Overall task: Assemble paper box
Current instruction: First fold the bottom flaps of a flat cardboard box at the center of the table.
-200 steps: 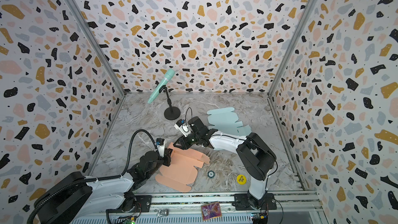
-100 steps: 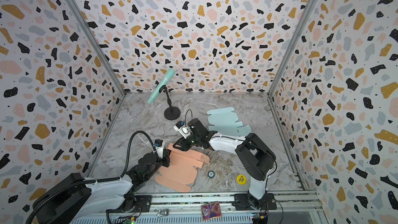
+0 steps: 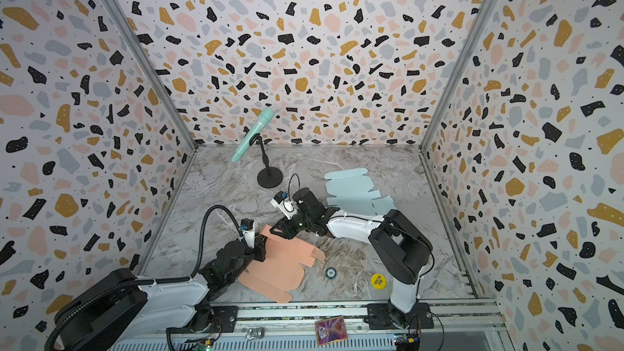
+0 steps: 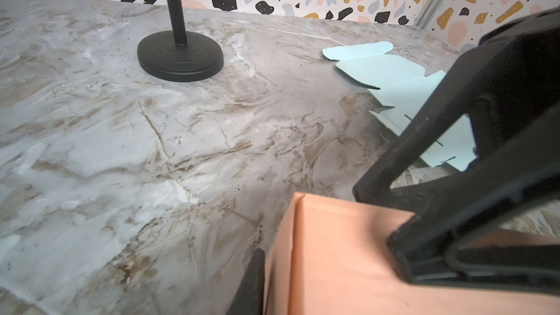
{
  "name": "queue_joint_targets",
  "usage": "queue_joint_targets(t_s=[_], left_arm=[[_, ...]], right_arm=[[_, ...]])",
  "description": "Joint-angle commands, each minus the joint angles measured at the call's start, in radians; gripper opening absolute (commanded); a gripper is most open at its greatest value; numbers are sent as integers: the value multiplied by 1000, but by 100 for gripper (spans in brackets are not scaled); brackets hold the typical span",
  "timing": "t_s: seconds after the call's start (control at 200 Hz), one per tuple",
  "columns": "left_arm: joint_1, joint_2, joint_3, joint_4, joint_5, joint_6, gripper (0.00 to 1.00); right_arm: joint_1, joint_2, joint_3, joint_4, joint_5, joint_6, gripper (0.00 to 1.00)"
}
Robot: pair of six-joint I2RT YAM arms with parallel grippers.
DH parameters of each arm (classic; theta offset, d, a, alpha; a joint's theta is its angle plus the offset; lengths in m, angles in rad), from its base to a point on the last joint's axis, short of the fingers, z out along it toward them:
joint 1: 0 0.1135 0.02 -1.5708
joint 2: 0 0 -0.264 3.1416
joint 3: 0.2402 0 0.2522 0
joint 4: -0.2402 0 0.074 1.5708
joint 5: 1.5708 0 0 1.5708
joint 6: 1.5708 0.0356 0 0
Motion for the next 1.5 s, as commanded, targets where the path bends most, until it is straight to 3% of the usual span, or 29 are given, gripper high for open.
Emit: queue_joint_targets(t_s=[0.0, 0.185, 0.385, 0.706, 0.951, 1.101, 1.317, 1.417, 1.492], left_arm=[[0, 19, -20, 72, -25, -9, 14], [0, 57, -23, 103, -13, -9, 22], [0, 99, -24, 131, -5, -9, 23], [0, 142, -27, 169, 7, -15, 15], [-1, 27, -27, 90, 19, -32, 7], [-2, -84, 5, -52, -7, -64, 6], [-2, -181, 65, -196, -44, -155, 5], [-2, -189, 95, -228, -40, -193, 5], [-2, -189, 124, -268, -53, -231, 5]], right_arm=[[6, -24, -24, -65, 26, -3, 32], [7, -24, -24, -68, 28, -5, 32], [7, -22, -31, -60, 34, -5, 32], [7, -35, -44, -52, 42, 1, 32], [6, -65, -43, -52, 51, 8, 32], [5, -177, -3, -116, 110, -11, 37], [-9, -445, 34, -183, 223, -62, 39], [-7, -546, 65, -243, 262, -111, 35], [9, -596, 94, -303, 321, -140, 25]])
